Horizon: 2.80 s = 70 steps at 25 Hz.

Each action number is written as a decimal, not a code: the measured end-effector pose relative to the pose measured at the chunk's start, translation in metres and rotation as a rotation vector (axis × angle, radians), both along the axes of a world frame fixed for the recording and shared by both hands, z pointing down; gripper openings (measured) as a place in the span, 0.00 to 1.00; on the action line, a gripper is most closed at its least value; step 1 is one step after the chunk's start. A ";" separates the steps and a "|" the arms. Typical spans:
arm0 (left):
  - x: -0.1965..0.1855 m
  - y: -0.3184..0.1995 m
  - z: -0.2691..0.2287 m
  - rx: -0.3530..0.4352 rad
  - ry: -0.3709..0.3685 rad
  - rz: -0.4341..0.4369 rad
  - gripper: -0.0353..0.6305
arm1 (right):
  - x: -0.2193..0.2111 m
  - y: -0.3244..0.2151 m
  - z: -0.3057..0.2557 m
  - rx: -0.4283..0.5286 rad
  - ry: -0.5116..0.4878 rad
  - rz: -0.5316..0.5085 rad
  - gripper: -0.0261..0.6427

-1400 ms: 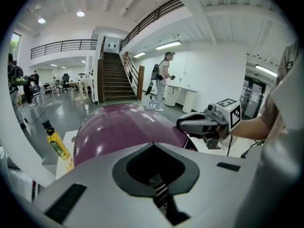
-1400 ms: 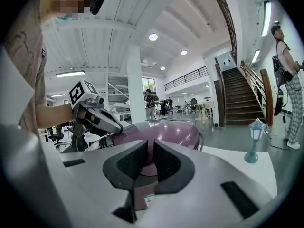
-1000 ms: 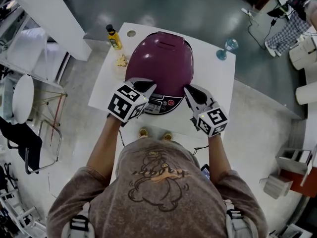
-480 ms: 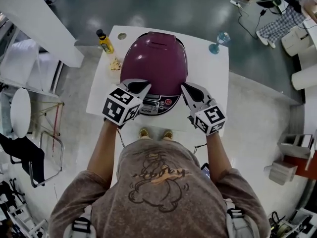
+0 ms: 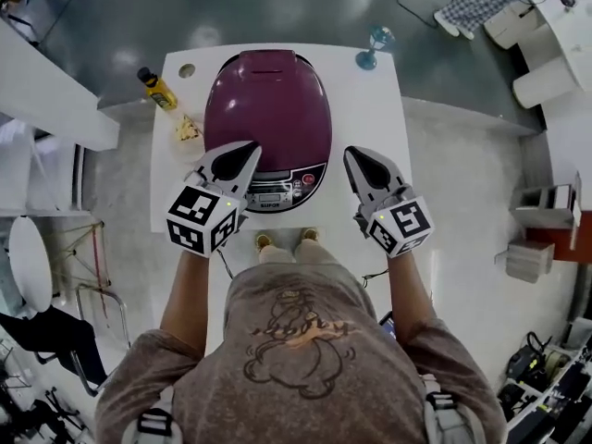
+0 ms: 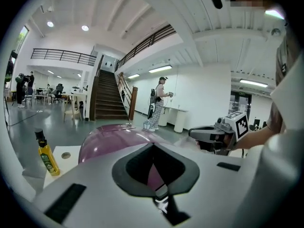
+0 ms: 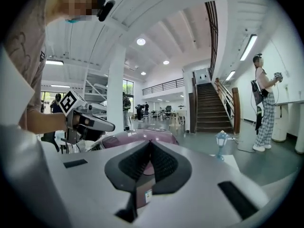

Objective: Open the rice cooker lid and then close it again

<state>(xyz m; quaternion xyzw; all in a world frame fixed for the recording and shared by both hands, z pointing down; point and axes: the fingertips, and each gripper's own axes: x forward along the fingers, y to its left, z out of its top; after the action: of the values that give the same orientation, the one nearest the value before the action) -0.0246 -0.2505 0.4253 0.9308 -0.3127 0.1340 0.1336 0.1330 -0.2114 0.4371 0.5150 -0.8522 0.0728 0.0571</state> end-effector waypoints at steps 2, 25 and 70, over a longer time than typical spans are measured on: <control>0.002 0.004 -0.003 0.009 0.013 0.018 0.08 | 0.002 0.011 -0.003 0.005 0.015 0.028 0.04; 0.005 0.107 -0.015 0.119 0.167 -0.104 0.09 | 0.014 0.108 -0.003 0.049 -0.030 0.007 0.04; -0.038 0.193 0.024 0.182 0.163 -0.321 0.08 | 0.007 0.184 0.040 0.024 -0.120 0.123 0.04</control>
<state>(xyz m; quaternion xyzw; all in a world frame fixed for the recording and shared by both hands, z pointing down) -0.0621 -0.0574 0.4489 0.8851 -0.4559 0.0062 0.0934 0.1401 -0.0269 0.4774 0.5619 -0.8216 0.0965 -0.0051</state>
